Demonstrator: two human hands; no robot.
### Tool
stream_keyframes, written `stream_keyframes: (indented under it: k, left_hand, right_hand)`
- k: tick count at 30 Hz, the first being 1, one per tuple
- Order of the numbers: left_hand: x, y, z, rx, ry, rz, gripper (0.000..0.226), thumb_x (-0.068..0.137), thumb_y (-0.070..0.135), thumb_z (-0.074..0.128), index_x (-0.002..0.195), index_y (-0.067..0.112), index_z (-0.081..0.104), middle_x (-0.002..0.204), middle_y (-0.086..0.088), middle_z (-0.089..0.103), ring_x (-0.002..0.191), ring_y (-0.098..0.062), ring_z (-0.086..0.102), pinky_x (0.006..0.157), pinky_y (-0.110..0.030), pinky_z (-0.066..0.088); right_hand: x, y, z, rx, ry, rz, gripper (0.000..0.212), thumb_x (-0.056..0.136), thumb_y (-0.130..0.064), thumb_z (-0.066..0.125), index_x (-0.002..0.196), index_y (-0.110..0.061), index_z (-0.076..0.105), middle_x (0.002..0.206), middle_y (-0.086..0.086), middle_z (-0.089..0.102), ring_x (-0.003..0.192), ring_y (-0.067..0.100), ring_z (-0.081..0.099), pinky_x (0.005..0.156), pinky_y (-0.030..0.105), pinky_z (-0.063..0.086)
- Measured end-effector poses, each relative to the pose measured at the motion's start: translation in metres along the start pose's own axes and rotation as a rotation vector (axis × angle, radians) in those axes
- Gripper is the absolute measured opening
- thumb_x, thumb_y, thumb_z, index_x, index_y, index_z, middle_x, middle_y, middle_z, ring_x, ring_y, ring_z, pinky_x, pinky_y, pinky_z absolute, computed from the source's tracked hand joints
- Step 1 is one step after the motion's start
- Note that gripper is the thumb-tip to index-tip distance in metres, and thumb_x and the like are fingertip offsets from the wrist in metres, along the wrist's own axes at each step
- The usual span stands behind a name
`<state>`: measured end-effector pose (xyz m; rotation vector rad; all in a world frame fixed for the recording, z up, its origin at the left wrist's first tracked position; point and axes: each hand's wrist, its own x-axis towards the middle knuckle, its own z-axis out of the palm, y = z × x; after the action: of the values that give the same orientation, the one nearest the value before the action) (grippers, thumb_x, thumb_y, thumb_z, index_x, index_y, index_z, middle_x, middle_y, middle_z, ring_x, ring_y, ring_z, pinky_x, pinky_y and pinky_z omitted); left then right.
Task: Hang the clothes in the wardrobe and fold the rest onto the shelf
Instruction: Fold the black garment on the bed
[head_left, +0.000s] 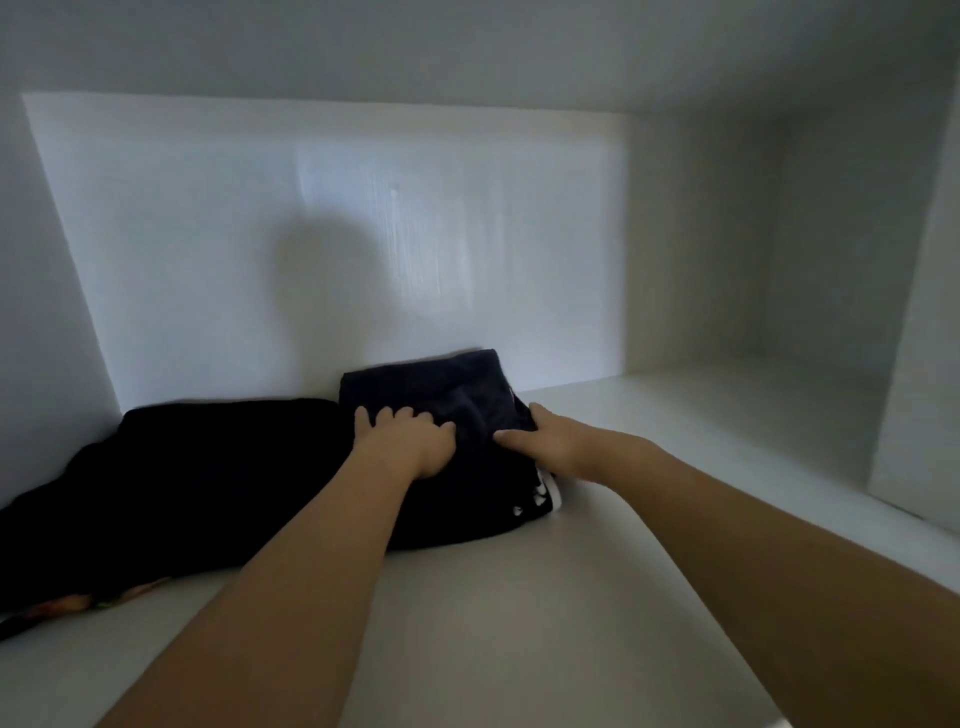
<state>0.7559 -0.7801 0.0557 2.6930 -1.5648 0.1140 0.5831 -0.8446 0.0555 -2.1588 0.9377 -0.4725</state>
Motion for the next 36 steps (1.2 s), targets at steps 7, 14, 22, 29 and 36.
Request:
stream_keyframes:
  k: [7, 14, 22, 29, 36]
  left_hand:
    - [-0.086, 0.060, -0.010, -0.158, 0.223, 0.137, 0.056, 0.098, 0.046, 0.024, 0.144, 0.015, 0.034, 0.150, -0.008, 0.036, 0.136, -0.029, 0.031, 0.116, -0.049, 0.017]
    - [-0.195, 0.160, -0.003, -0.221, 0.284, 0.426, 0.052, 0.099, 0.039, 0.029, 0.147, 0.016, 0.028, 0.151, -0.005, 0.034, 0.139, -0.024, 0.026, 0.118, -0.046, 0.011]
    - [-0.308, 0.250, 0.056, -0.152, 0.358, 0.803, 0.066, 0.088, 0.045, 0.011, 0.138, 0.017, 0.043, 0.141, -0.002, 0.045, 0.133, -0.025, 0.037, 0.114, -0.043, 0.020]
    - [-0.362, 0.330, 0.097, -0.150, 0.245, 1.077, 0.052, 0.096, 0.039, 0.034, 0.142, 0.015, 0.037, 0.145, -0.004, 0.039, 0.136, -0.025, 0.030, 0.114, -0.041, 0.020]
    - [-0.446, 0.382, 0.148, -0.205, 0.032, 1.257, 0.050, 0.098, 0.035, 0.039, 0.141, 0.011, 0.036, 0.147, -0.007, 0.038, 0.136, -0.023, 0.031, 0.112, -0.036, 0.026]
  right_hand:
    - [-0.123, 0.031, -0.045, -0.356, 0.175, 0.067, 0.071, 0.097, -0.038, 0.048, 0.153, -0.012, 0.011, 0.159, 0.004, 0.013, 0.145, 0.021, 0.019, 0.114, 0.032, 0.020]
    - [-0.281, 0.081, -0.076, -0.404, 0.373, 0.171, 0.062, 0.097, -0.027, 0.047, 0.151, -0.014, 0.020, 0.156, 0.003, 0.022, 0.141, 0.020, 0.027, 0.112, 0.028, 0.024]
    - [-0.431, 0.138, -0.062, -0.404, 0.431, 0.358, 0.064, 0.094, -0.023, 0.050, 0.150, -0.018, 0.020, 0.156, 0.001, 0.024, 0.141, 0.021, 0.027, 0.113, 0.031, 0.025]
    - [-0.522, 0.185, -0.046, -0.364, 0.457, 0.573, 0.066, 0.092, -0.024, 0.052, 0.149, -0.018, 0.022, 0.154, 0.001, 0.026, 0.140, 0.020, 0.030, 0.113, 0.030, 0.027]
    - [-0.638, 0.218, -0.016, -0.333, 0.453, 0.835, 0.062, 0.093, -0.026, 0.048, 0.149, -0.020, 0.023, 0.155, -0.005, 0.024, 0.137, 0.016, 0.034, 0.111, 0.030, 0.031]
